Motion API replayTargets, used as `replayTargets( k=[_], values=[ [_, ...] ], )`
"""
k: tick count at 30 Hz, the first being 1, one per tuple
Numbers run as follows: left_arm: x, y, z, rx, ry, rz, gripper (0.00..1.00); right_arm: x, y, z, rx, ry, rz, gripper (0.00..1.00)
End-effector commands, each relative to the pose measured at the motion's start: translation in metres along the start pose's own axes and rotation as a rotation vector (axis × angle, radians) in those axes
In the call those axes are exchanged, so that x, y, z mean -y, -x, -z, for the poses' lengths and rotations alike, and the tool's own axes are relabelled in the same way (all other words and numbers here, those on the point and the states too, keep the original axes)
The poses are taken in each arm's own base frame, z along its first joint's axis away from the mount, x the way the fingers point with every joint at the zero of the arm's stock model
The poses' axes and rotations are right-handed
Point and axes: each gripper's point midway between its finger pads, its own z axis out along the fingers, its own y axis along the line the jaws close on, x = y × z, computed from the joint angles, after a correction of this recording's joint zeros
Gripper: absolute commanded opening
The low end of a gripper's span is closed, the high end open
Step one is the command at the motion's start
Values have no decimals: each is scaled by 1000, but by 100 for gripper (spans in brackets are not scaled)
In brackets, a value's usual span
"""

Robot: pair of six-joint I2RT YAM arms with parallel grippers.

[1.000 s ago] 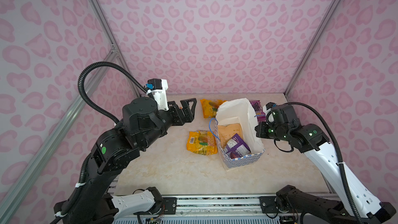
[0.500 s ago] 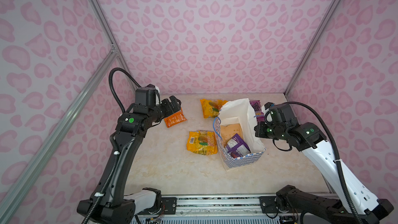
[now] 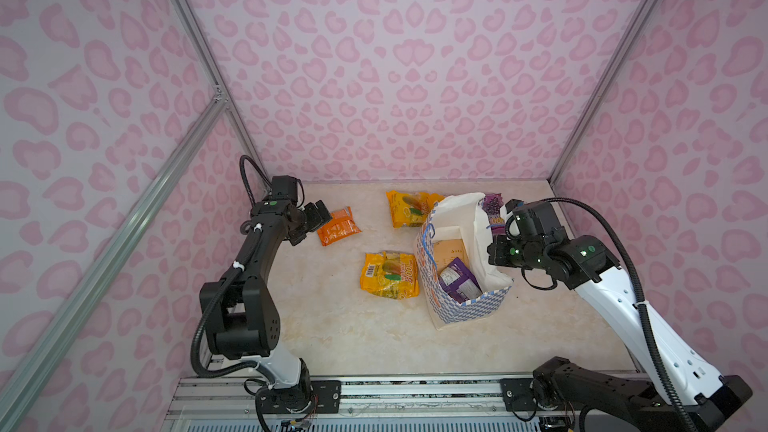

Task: Place the snacks into the paper bag
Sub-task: 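Withdraw the left gripper and reach down to the orange chip packet, then close the left gripper on the orange chip packet and lift it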

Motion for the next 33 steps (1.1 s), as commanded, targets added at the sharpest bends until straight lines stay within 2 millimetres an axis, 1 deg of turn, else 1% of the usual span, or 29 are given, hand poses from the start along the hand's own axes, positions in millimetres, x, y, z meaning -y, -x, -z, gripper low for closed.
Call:
replayTargets(
  k=[1,4,7,10,13,16,21,26,29,30,33],
  values=[
    [-3,22,-30,21,39,-46,97,2,-1,-4,-5,-10,6,0],
    [-10,29,-65,-36,86,-49,97,1,-1,-5,-8,-8,6,0],
    [-14,34,-89,-60,101,-49,97,1,-1,-4,-7,-9,2,0],
    [-15,34,-108,-85,101,-51,97,2,-2,-5,-9,-8,-1,0],
    [-17,31,-121,-113,101,-48,97,3,-4,-6,-15,-12,-2,0],
    [-16,29,-130,-128,91,-47,97,3,-5,-6,-16,-13,-4,0],
    [-12,21,-136,-144,91,-66,97,2,-5,-8,-18,-9,-9,0],
    [-19,13,-144,-159,123,-65,97,3,-6,-10,-20,-11,-13,0],
    [-25,10,-146,-159,150,-57,100,3,-4,-9,-12,-14,-13,0],
    [-26,10,-147,-160,156,-53,99,3,-3,-8,-12,-15,-14,0],
    [-26,7,-149,-168,157,-46,92,3,-1,-7,-6,-16,-13,0]
  ],
)
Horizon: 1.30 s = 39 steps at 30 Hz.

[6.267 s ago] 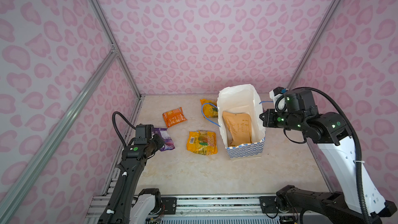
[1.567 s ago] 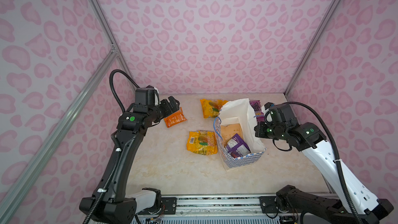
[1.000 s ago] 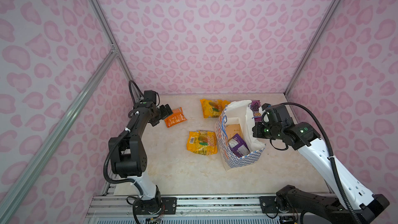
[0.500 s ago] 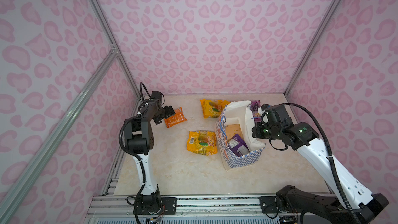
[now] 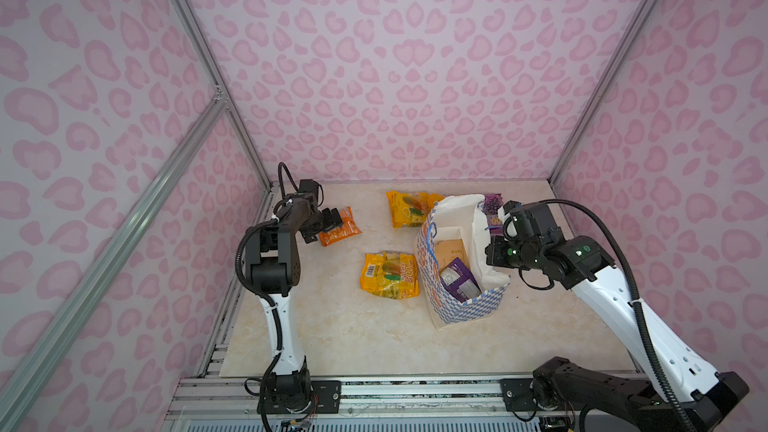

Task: Place the snacks into the paper bag
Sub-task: 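Close the left gripper on the orange chip packet and lift it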

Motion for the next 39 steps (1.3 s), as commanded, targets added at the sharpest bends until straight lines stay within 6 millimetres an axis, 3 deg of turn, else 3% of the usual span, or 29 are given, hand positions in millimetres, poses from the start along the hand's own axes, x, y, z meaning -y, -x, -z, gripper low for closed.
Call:
replayTargets(
  k=[1,5,11,17,26,39],
  values=[
    [-5,-4,-7,-8,27,10,88,4,2,0,4,-24,0,0],
    [-1,-2,-4,16,18,3,77,4,4,2,14,-29,-1,0],
    [7,0,8,45,-26,29,48,5,4,4,21,-33,-2,0],
    [20,8,46,128,-94,60,30,7,5,8,31,-40,-3,0],
    [25,3,141,287,-144,107,24,9,13,14,57,-54,7,0],
    [16,-56,240,387,-228,65,24,10,22,20,90,-65,17,0]
  ],
)
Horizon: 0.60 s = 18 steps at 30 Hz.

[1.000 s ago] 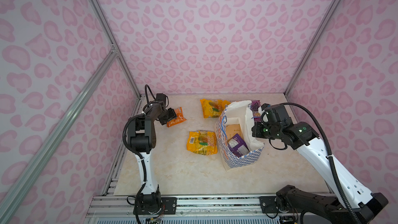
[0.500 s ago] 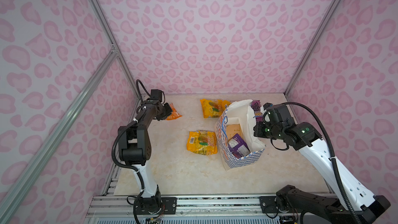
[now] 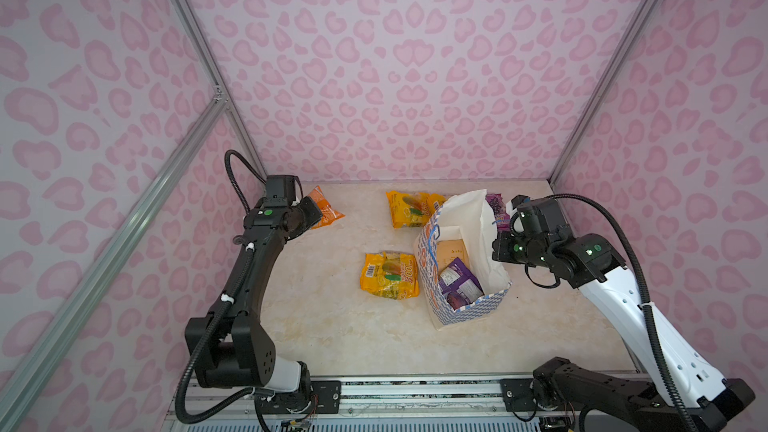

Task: Place the snacks into the paper bag
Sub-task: 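Close the left gripper on the orange chip packet and lift it, then carry the orange chip packet with the left gripper over the paper bag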

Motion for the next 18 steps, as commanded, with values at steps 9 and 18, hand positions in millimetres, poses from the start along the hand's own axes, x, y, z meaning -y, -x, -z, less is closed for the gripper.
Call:
replayTargets(
  k=[9,18],
  values=[
    [8,-26,93,34,-91,-60,25,6,6,7,35,-23,13,0],
    [36,-40,170,72,-240,-84,24,11,-5,5,23,-26,13,0]
  ],
)
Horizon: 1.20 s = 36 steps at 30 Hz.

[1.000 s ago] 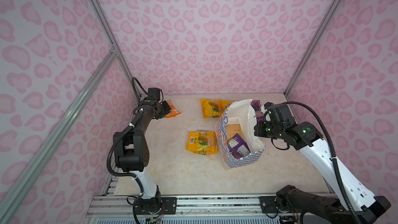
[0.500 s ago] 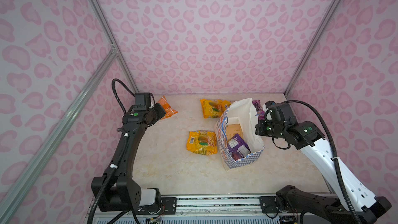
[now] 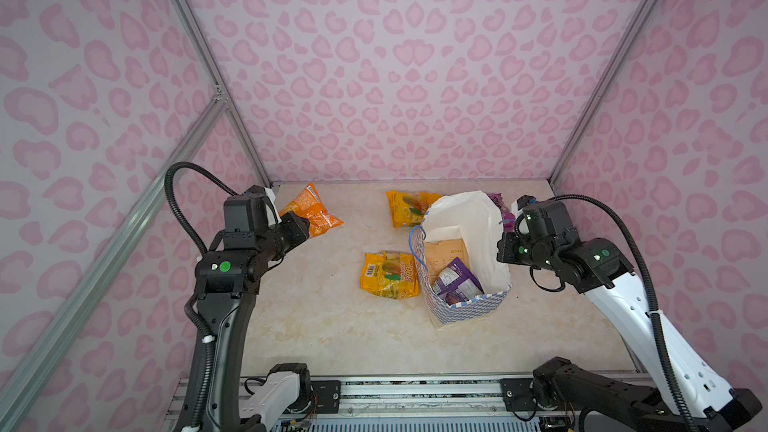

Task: Place the snacks into the paper bag
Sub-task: 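Carry the orange chip packet with the left gripper over the paper bag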

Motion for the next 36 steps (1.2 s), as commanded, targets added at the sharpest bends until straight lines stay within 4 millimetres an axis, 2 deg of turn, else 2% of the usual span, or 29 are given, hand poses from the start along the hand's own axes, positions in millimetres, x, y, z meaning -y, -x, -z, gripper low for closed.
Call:
replayTargets(
  k=[1,9,15,22,26,33,36],
  values=[
    [19,-7,25,-19,-66,5,24,3,-4,-3,-2,-8,7,0],
    [77,4,73,29,-253,-12,24,3,-1,0,-2,-13,28,0],
    [127,7,88,26,-382,-63,24,3,-1,-1,-2,-13,31,0],
    [195,-6,80,-17,-475,-168,24,5,-1,1,0,-12,32,0],
    [241,-29,69,-57,-513,-264,24,6,-4,1,-6,-12,35,0],
    [307,-86,38,-142,-522,-420,25,7,-6,3,-9,-8,36,0],
    [324,-112,23,-183,-515,-463,25,6,-7,3,-11,0,36,0]
  ],
)
